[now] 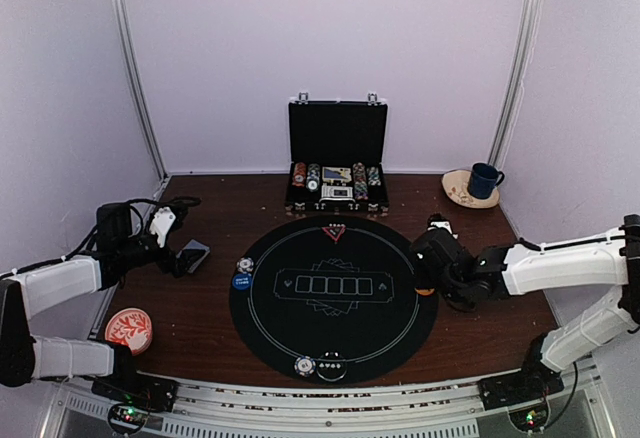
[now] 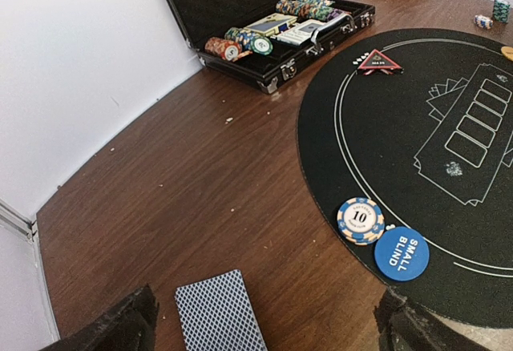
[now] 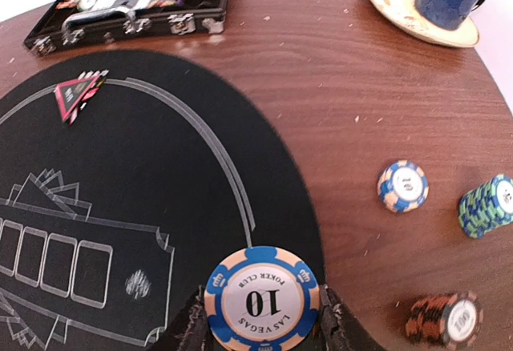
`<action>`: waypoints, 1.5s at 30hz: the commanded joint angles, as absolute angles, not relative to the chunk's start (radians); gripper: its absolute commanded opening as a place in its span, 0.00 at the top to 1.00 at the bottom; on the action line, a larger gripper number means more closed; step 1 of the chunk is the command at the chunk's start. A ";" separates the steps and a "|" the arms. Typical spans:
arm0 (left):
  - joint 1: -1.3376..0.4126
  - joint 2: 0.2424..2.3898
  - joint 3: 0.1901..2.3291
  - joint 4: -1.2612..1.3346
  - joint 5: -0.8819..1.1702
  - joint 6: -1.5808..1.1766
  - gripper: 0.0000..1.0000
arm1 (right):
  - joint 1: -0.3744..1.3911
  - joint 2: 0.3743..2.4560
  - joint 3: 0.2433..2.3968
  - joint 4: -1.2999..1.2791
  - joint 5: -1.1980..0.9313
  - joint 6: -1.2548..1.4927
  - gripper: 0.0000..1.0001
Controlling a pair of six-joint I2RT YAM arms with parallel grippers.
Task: Distribute texas hold em gaming equipment
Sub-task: Place the poker chips pile in the big blind area.
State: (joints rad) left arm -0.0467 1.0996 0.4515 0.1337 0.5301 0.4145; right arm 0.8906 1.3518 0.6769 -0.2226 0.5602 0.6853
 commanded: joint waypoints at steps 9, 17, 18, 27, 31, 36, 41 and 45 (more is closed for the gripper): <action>-0.049 1.085 0.449 0.173 0.529 0.422 0.02 | 1.111 1.296 0.592 -0.428 0.661 0.970 0.66; -0.048 1.088 0.451 0.173 0.530 0.421 0.02 | 1.141 1.294 0.538 -0.411 0.643 1.031 0.66; -0.049 1.087 0.450 0.173 0.530 0.422 0.02 | 1.142 1.295 0.533 -0.404 0.642 1.033 0.66; -0.049 1.095 0.451 0.175 0.533 0.422 0.02 | 1.139 1.349 0.531 -0.341 0.637 1.012 0.65; -0.048 1.097 0.451 0.176 0.531 0.422 0.02 | 1.128 1.396 0.538 -0.312 0.634 0.998 0.65; -0.048 1.096 0.451 0.175 0.532 0.422 0.02 | 1.113 1.430 0.541 -0.283 0.623 0.980 0.65; -0.049 1.098 0.451 0.177 0.532 0.422 0.02 | 1.092 1.451 0.538 -0.253 0.608 0.959 0.65; -0.049 1.095 0.450 0.176 0.532 0.422 0.02 | 1.071 1.477 0.532 -0.227 0.593 0.941 0.64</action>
